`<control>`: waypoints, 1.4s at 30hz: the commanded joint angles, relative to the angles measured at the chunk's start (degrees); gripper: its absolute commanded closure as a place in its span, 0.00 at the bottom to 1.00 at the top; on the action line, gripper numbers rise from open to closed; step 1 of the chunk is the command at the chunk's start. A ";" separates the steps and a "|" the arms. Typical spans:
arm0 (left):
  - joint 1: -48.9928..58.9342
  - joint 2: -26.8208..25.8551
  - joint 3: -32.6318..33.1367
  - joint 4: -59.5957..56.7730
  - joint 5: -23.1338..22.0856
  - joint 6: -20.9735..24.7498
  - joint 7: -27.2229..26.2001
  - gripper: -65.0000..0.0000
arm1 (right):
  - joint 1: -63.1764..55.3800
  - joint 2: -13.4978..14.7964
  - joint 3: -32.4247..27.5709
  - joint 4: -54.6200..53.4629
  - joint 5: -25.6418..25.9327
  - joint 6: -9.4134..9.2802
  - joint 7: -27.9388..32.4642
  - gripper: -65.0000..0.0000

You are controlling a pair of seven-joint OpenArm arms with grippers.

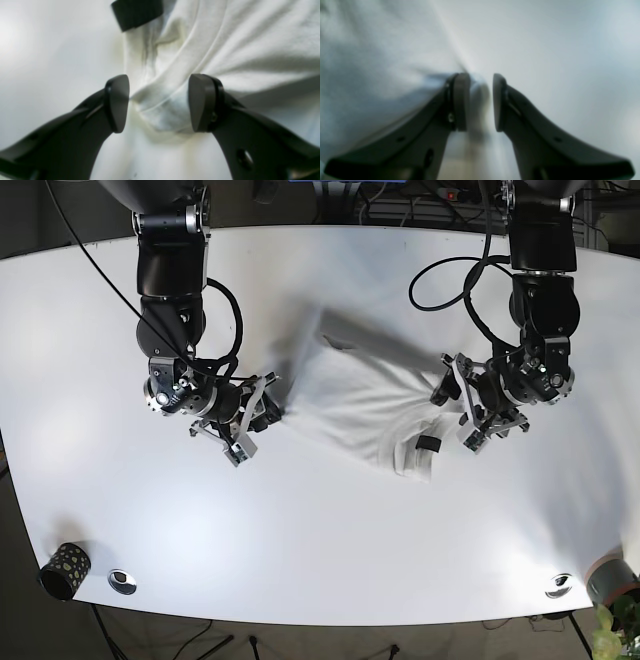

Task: Fold the T-shirt properly
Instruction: 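Grasp the folded white bundle's sides with both grippers, then lift the bundle with the left gripper and carry it off the table edge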

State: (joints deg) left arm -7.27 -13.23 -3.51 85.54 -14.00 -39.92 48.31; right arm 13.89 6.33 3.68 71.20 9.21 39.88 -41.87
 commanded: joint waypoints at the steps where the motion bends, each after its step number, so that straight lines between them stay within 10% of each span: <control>1: -1.13 -0.26 -1.81 5.23 -0.81 -0.08 -1.15 0.46 | 1.54 0.13 0.14 4.80 1.03 0.12 -1.17 0.78; 22: 9.69 3.26 -6.12 18.95 0.68 -0.08 -0.01 0.45 | 6.11 -2.33 -6.28 -1.97 1.03 0.12 -0.64 0.78; 31: 10.30 7.12 -7.44 22.55 3.32 12.36 -0.27 0.45 | -4.88 -4.53 -16.83 9.46 1.12 0.12 -0.73 0.78; 42: 10.12 8.97 -9.55 23.08 3.32 15.17 -0.36 0.45 | -9.36 -10.06 -27.90 14.21 1.03 0.12 -0.73 0.78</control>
State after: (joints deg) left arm 3.64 -3.92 -12.16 107.33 -10.50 -25.04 49.45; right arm 3.29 -2.28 -24.43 83.68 9.30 39.94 -43.97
